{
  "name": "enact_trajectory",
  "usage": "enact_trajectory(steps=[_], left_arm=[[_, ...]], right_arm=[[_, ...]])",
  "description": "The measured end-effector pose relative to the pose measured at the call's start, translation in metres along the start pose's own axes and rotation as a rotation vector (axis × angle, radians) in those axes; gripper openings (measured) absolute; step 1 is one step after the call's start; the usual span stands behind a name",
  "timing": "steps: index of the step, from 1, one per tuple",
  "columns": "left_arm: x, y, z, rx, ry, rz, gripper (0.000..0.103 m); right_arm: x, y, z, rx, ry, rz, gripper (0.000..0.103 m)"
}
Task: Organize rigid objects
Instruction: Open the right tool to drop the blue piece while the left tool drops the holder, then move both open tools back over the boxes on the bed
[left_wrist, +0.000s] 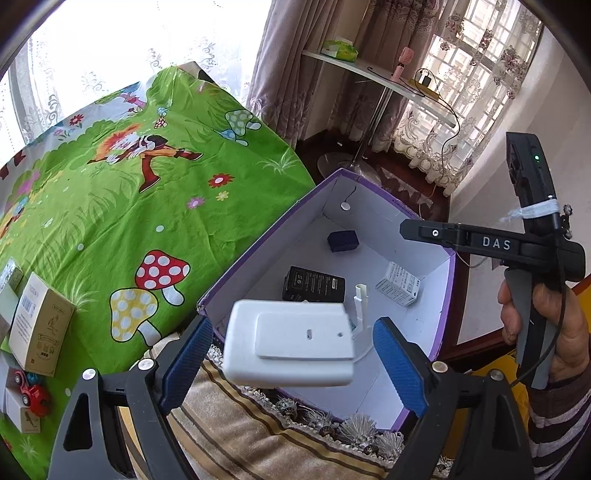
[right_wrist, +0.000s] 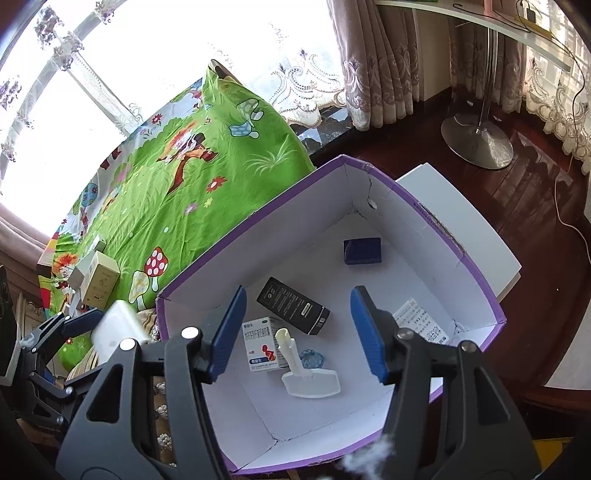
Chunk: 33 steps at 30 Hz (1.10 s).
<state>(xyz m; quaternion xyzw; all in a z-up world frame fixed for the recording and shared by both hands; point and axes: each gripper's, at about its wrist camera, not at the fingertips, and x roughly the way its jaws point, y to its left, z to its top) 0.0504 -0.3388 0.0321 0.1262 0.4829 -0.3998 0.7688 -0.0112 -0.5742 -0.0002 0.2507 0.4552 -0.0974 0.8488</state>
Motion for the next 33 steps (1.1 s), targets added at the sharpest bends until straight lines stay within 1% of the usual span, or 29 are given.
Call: enact_trajectory(steps=[3,6,9,11,14,17,21,24,27,30,33], left_arm=[[0.001,0.004,-0.002,-0.015,0.004,0.003,0.092],[-0.005,0.007,-0.004,-0.028,-0.016,-0.007,0.092],[-0.015,0.008,-0.007,-0.032,-0.067,-0.014,0.092],[-0.022,0.011,-0.009,-0.042,-0.110,-0.028,0.092],[-0.033,0.016,-0.014,-0.055,-0.156,-0.027,0.092],[-0.041,0.023,-0.019,-0.067,-0.174,-0.020,0.092],[-0.048,0.037,-0.026,-0.109,-0.157,-0.004,0.092],[-0.054,0.050,-0.036,-0.150,-0.161,0.008,0.092],[-0.064,0.069,-0.047,-0.204,-0.176,0.011,0.092],[-0.077,0.092,-0.060,-0.266,-0.196,0.040,0.092],[-0.089,0.116,-0.074,-0.319,-0.209,0.073,0.091]], right_arm=[[-0.002,0.005,-0.001,-0.013,-0.007,0.001,0.067],[-0.004,0.011,-0.002,-0.027,-0.017,0.002,0.069],[-0.007,0.019,-0.005,-0.054,-0.048,-0.004,0.070],[-0.010,0.025,-0.007,-0.081,-0.070,-0.023,0.073],[-0.011,0.034,-0.009,-0.107,-0.091,-0.038,0.074],[-0.009,0.042,-0.011,-0.127,-0.070,-0.014,0.075],[-0.004,0.060,-0.015,-0.162,-0.040,0.013,0.075],[0.000,0.075,-0.021,-0.193,-0.014,0.036,0.075],[0.000,0.092,-0.025,-0.228,-0.006,0.057,0.075],[0.003,0.111,-0.029,-0.265,0.004,0.057,0.075],[0.007,0.130,-0.033,-0.296,0.020,0.086,0.075]])
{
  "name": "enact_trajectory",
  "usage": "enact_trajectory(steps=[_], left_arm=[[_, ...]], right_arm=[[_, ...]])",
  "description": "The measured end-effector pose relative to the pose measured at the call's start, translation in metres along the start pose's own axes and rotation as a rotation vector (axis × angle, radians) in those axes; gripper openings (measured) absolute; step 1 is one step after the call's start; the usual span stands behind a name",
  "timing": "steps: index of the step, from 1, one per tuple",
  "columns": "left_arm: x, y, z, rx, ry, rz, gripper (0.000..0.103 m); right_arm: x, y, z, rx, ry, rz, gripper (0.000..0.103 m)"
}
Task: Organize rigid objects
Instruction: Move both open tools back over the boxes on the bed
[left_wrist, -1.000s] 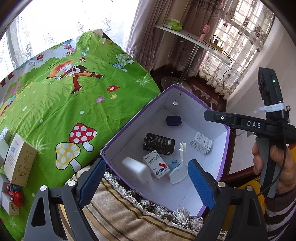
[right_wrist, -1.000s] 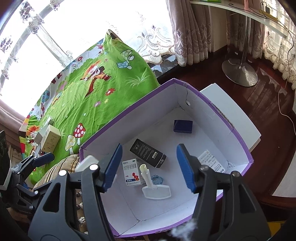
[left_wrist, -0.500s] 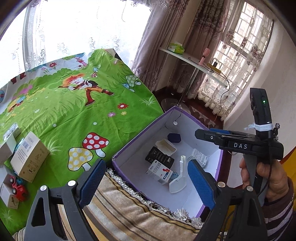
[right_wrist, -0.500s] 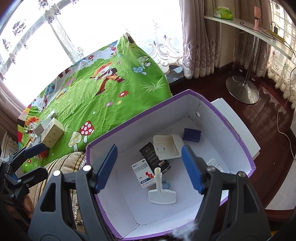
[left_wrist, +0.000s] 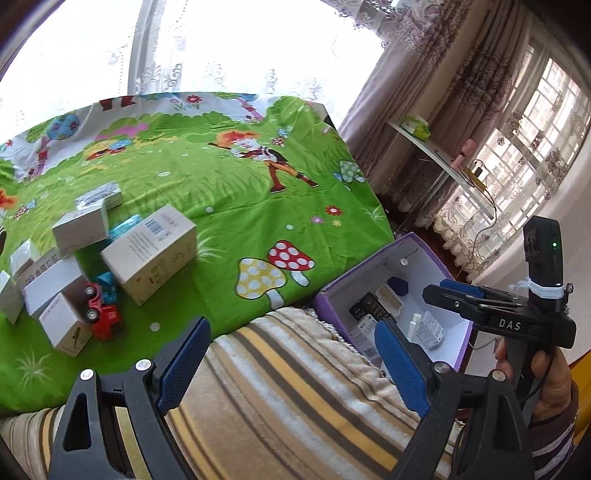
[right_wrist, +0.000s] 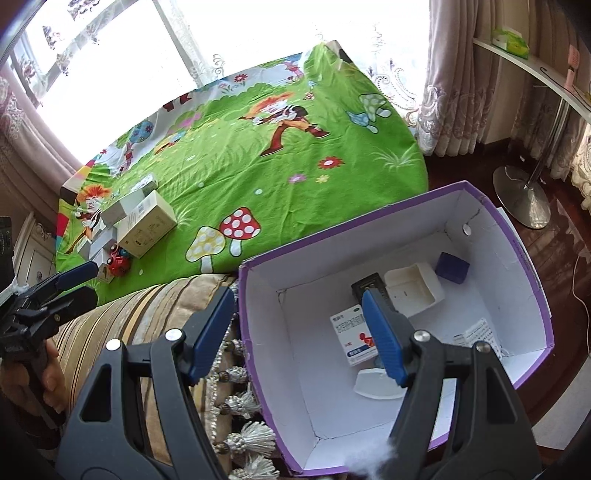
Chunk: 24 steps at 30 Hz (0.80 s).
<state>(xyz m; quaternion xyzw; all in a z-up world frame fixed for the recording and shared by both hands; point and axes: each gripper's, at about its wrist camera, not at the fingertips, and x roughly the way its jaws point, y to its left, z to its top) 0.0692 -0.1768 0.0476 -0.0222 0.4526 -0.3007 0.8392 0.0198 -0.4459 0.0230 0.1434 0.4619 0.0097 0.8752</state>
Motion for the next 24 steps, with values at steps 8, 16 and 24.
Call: enact_trajectory(steps=[8,16,24], left_arm=[[-0.028,0.082,-0.014,-0.102,-0.016,0.108,0.088],[-0.036,0.136,-0.020,-0.053,0.017,0.193,0.074],[-0.028,0.156,-0.013,0.072,0.032,0.200,0.067]], right_arm=[[0.016,0.050,0.001,-0.076,0.047,0.103,0.075],[0.026,0.086,0.004,-0.125,0.077,0.137,0.075],[0.043,0.125,0.005,-0.152,0.141,0.219,0.075]])
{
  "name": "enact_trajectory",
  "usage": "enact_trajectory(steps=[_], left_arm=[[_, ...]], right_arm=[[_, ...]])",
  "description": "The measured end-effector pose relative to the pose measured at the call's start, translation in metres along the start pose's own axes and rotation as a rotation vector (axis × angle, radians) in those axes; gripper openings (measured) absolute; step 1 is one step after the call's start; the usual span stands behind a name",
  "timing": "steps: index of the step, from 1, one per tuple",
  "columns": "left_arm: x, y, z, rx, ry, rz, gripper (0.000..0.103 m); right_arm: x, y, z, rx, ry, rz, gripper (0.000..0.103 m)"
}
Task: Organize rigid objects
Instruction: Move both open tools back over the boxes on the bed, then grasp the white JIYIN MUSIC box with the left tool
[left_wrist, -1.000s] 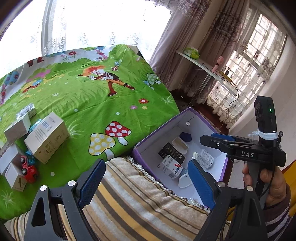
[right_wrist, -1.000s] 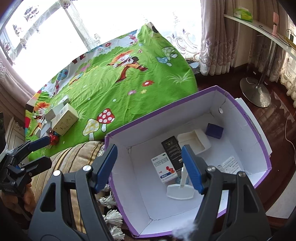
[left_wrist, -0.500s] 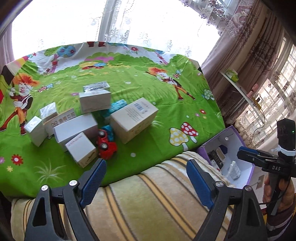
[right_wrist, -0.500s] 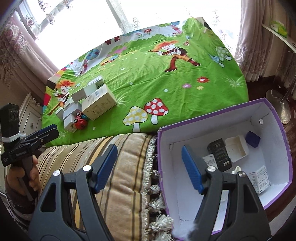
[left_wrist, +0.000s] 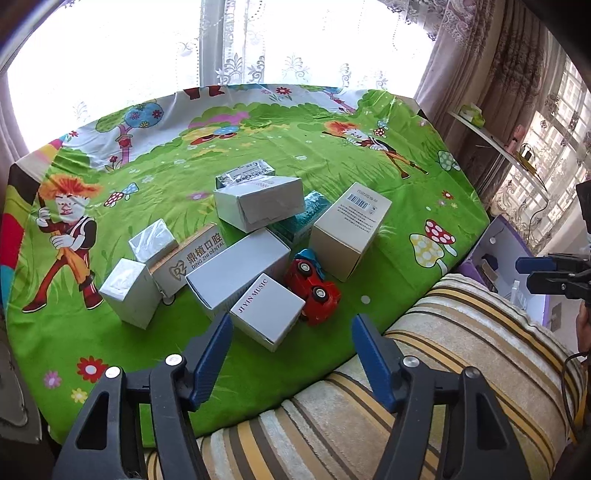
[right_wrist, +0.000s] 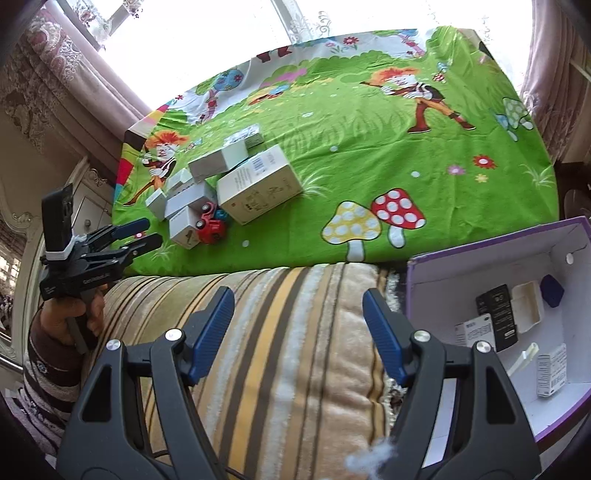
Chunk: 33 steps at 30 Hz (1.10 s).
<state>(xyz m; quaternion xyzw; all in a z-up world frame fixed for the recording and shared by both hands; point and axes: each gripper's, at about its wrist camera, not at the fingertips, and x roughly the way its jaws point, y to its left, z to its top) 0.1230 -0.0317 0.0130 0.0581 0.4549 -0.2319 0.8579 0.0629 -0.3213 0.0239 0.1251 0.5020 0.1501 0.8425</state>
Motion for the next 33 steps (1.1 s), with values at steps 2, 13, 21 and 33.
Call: enact_trajectory(steps=[2,13,21,33], left_arm=[[0.005,0.001,0.002,0.025,0.007,-0.001,0.067],[0.025,0.005,0.004,0.090,0.054,-0.007,0.066],[0.036,0.004,0.007,0.117,0.073,-0.002,0.065],[0.037,-0.002,0.004,0.176,0.083,0.026,0.057]], right_arm=[[0.006,0.010,0.002,-0.015,0.004,-0.001,0.075],[0.043,0.052,0.018,-0.055,0.058,0.063,0.075],[0.070,0.055,0.027,-0.002,0.101,0.021,0.075],[0.088,0.090,0.031,-0.135,0.087,0.096,0.075]])
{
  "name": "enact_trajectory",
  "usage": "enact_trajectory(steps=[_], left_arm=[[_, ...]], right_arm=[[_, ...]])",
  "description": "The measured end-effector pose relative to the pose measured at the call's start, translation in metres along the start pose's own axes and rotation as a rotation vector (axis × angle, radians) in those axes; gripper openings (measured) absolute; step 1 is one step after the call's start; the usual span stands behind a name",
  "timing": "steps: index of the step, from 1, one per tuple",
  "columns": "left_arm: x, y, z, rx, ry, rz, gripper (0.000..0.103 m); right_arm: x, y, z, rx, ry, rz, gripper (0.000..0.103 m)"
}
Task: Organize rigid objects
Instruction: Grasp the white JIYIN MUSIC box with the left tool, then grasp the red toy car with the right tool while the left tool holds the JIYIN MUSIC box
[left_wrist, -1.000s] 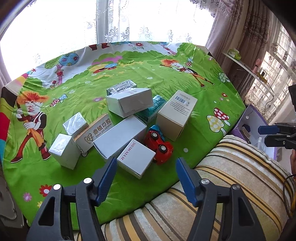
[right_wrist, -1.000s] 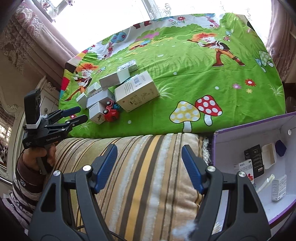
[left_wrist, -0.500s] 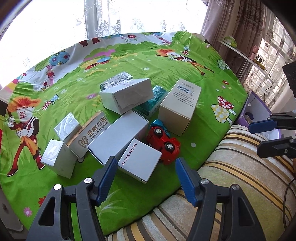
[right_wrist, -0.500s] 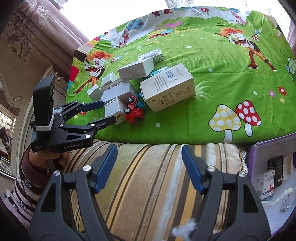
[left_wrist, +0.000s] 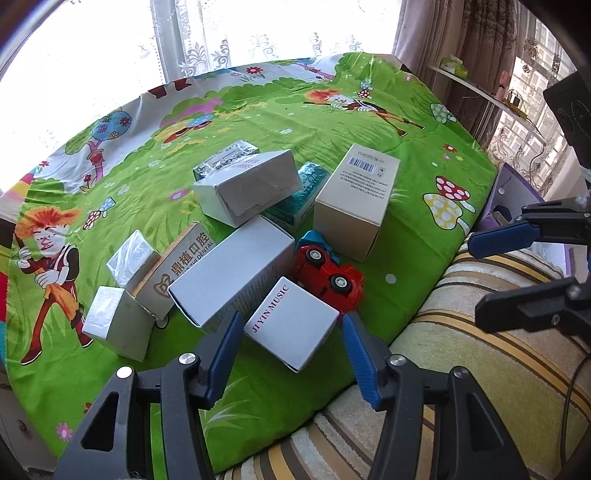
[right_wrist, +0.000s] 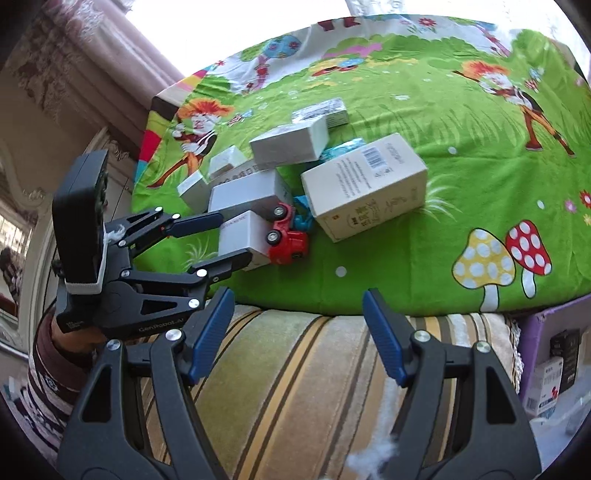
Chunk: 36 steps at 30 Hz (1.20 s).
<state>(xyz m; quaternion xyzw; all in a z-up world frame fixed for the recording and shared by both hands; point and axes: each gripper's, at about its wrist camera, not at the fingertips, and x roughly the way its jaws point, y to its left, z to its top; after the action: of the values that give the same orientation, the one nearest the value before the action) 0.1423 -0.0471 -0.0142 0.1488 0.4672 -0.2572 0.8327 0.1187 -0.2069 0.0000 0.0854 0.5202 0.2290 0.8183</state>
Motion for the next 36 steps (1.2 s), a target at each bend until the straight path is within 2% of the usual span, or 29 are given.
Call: enact_trajectory(steps=[5,17,19,22,25,30,36], left_arm=[[-0.002,0.002,0.000,0.008,0.002,-0.005,0.058],[0.011,0.006,0.000,0.025,0.037,-0.073,0.057],[0.013,0.007,0.000,0.026,0.044,-0.080,0.052],[0.006,0.007,-0.003,0.019,0.028,-0.067,0.051],[-0.007,0.015,-0.011,-0.033,0.012,-0.046,0.050],[-0.035,0.039,-0.036,-0.191,-0.030,0.005,0.050],[-0.062,0.054,-0.064,-0.328,-0.080,0.060,0.050]], right_arm=[[0.010,0.018,0.005,-0.098,0.011,0.015,0.075],[0.019,0.022,0.009,-0.141,0.036,-0.016,0.075],[0.020,0.022,0.009,-0.143,0.042,-0.015,0.075],[0.020,0.024,0.009,-0.155,0.042,0.000,0.075],[0.019,0.033,0.008,-0.197,0.031,0.017,0.075],[0.026,0.049,0.012,-0.261,0.023,0.049,0.075],[0.045,0.057,0.025,-0.253,0.033,0.074,0.075]])
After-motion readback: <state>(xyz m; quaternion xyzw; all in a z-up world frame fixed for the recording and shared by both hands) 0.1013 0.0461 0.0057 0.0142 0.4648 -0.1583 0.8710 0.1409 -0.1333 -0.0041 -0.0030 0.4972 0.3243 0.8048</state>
